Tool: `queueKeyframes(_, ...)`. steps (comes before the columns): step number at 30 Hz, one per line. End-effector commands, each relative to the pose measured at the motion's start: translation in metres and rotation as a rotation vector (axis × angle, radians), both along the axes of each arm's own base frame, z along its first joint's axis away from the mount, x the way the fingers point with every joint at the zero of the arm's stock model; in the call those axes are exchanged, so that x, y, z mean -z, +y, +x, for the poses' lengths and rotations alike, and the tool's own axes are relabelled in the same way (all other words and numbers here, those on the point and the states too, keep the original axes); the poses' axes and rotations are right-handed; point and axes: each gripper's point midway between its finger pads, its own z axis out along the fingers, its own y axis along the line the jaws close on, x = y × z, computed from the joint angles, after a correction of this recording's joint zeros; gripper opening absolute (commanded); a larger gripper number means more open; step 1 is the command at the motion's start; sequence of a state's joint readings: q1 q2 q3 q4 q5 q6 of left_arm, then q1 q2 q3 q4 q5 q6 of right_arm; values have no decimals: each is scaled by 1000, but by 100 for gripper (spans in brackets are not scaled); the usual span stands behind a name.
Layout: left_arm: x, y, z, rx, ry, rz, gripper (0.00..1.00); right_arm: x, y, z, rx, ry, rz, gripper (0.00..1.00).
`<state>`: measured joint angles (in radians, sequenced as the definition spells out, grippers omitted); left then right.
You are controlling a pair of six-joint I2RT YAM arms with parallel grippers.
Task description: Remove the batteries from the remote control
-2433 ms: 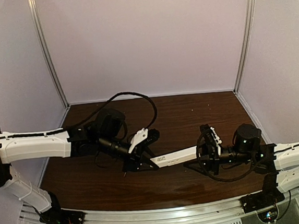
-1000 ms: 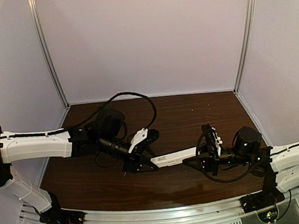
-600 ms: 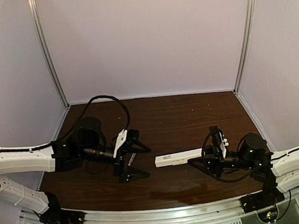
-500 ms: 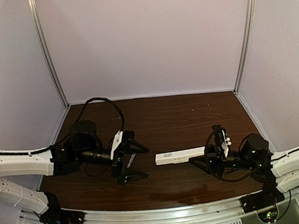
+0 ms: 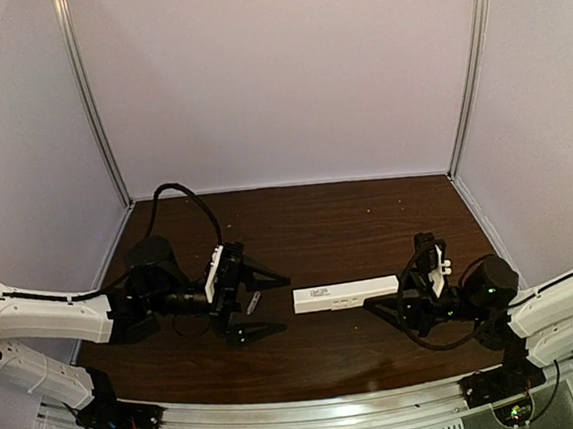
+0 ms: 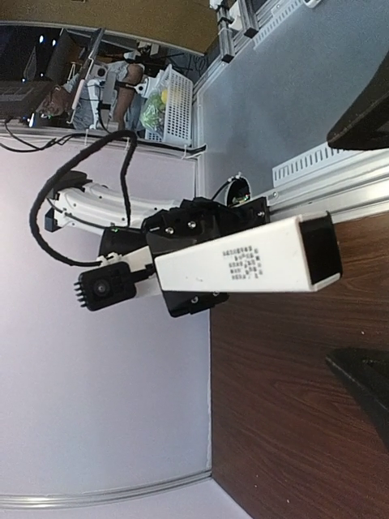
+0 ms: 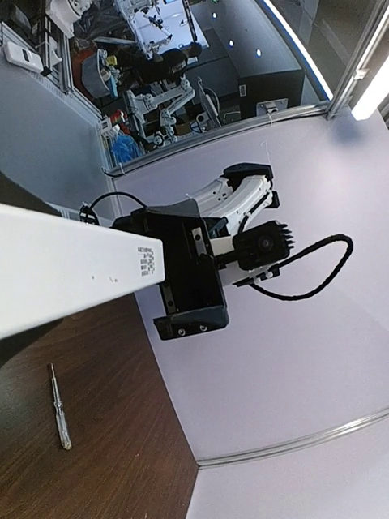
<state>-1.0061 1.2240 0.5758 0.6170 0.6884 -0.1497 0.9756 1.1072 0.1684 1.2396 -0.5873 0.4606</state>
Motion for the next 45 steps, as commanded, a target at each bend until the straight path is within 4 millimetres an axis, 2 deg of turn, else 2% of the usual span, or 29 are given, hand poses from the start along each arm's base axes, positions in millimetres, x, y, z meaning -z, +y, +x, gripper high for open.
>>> queueKeyframes(1, -7, -8, -2, 42, -8, -57, 84, -35, -2, -14, -75, -104, 132, 0)
queueKeyframes(10, -2, -19, 5, 44, 7, -68, 75, -41, 15, -7, -105, -129, 186, 0)
queueKeyframes(15, -1, -12, 13, -35, 26, -87, 76, -50, 18, -6, -111, -151, 204, 0)
queueKeyframes(21, -9, -3, 17, -92, 72, -112, 79, -66, 15, -6, -83, -197, 213, 0)
queueKeyframes(25, -17, -1, 13, -70, 77, -131, 78, -74, 16, -2, -55, -217, 210, 0)
queueKeyframes(34, -33, -2, 5, -10, 65, -175, 65, -80, 22, 0, -68, -223, 225, 0)
queueKeyframes(39, -37, -5, 3, 11, 70, -182, 58, -77, 25, 3, -61, -216, 221, 0)
queueKeyframes(45, -35, -10, 9, -6, 87, -172, 42, -75, 25, 6, -45, -212, 218, 0)
